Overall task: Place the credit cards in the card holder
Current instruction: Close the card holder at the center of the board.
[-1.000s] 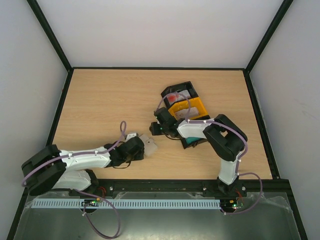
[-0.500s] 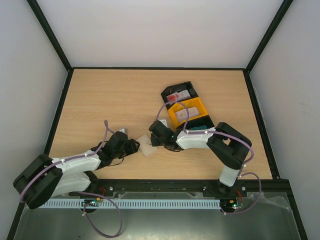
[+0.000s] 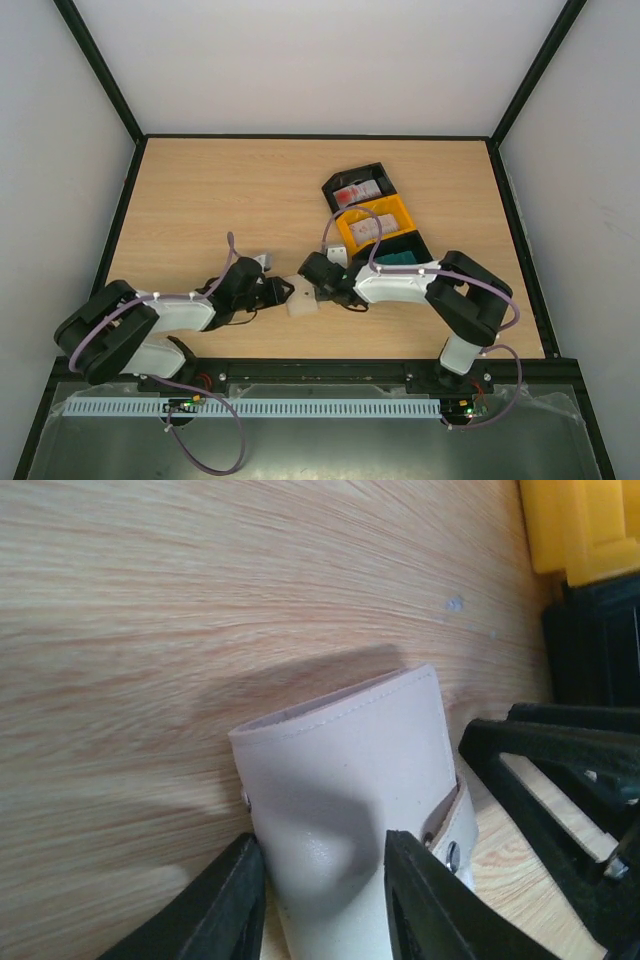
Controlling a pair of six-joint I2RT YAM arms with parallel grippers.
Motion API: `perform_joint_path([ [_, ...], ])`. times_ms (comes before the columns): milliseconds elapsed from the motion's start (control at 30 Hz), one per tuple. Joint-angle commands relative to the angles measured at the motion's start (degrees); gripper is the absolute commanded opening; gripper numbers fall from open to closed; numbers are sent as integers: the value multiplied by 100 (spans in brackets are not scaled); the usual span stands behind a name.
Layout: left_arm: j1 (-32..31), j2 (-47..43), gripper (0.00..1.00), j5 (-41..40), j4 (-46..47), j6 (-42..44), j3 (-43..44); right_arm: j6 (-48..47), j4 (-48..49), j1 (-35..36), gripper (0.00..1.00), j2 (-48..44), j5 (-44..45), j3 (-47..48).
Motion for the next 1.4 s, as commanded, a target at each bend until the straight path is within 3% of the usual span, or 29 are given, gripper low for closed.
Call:
perform_joint_path([
  [0,79,371,33,384,-124,338,-37,111,-853,42,42,-341,465,208],
  [300,241,162,36,191,-308,244,-47,-228,-1262,609,55,-14,149,937],
  [600,367,-352,30,-224,-524,-109,-367,-317,-1908,921,55,743,485,1525],
  [1000,372,-459,30,-232,-637,-58,-382,297,-3122,1010,41,961,1902,1940],
  [1367,374,-410,30,-204,-592,-49,-373,380,-3078,1007,25,874,1926,1891],
])
